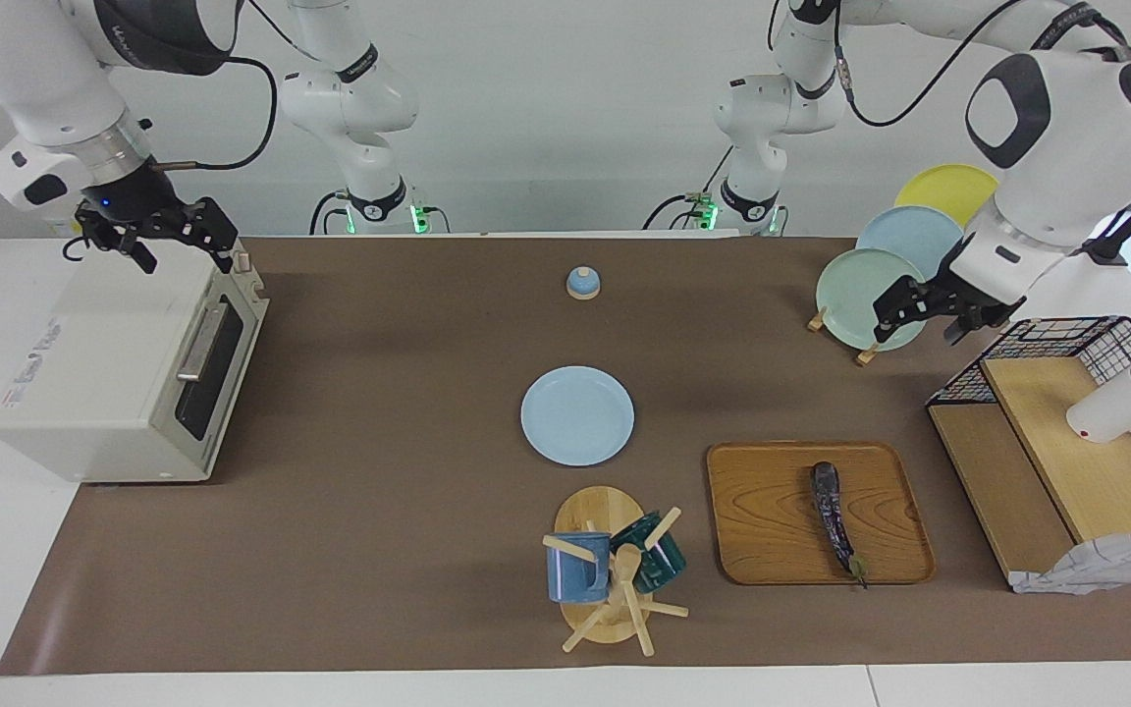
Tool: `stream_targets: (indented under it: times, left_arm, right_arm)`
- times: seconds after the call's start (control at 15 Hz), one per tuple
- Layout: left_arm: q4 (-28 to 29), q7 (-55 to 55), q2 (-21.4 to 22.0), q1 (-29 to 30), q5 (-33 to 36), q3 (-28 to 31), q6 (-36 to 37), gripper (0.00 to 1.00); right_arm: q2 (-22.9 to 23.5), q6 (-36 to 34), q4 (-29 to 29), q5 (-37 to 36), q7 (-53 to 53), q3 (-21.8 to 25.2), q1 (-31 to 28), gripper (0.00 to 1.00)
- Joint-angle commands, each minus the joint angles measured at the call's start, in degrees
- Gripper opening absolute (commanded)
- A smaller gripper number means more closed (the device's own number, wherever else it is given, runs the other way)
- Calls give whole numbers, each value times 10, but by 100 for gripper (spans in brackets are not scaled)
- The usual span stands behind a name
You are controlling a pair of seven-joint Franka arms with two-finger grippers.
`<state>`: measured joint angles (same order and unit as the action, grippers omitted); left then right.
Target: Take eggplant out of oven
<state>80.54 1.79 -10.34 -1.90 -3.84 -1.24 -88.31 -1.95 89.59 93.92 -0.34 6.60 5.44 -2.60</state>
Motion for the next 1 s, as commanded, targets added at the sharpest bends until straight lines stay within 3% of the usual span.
stream_targets:
  times: [0.0, 0.4, 0.6, 0.73, 0.93]
  left_arm:
    - [12, 0, 38, -1, 19, 1, 49, 100]
    - [115, 4, 99, -3, 19, 1, 41, 100]
    - [159, -1, 119, -6, 19, 1, -8, 100]
    - [167, 1, 119, -6, 19, 1, -47, 100]
    - [142, 5, 117, -3, 23, 1, -43, 100]
  right_arm:
    - [-9, 0, 8, 13, 18, -3, -6, 100]
    - [-9, 0, 8, 13, 16, -3, -5, 100]
    - [-9, 0, 8, 13, 16, -3, -5, 100]
    - [-9, 1, 7, 13, 15, -3, -4, 100]
    - [-9, 1, 7, 13, 15, -3, -4, 100]
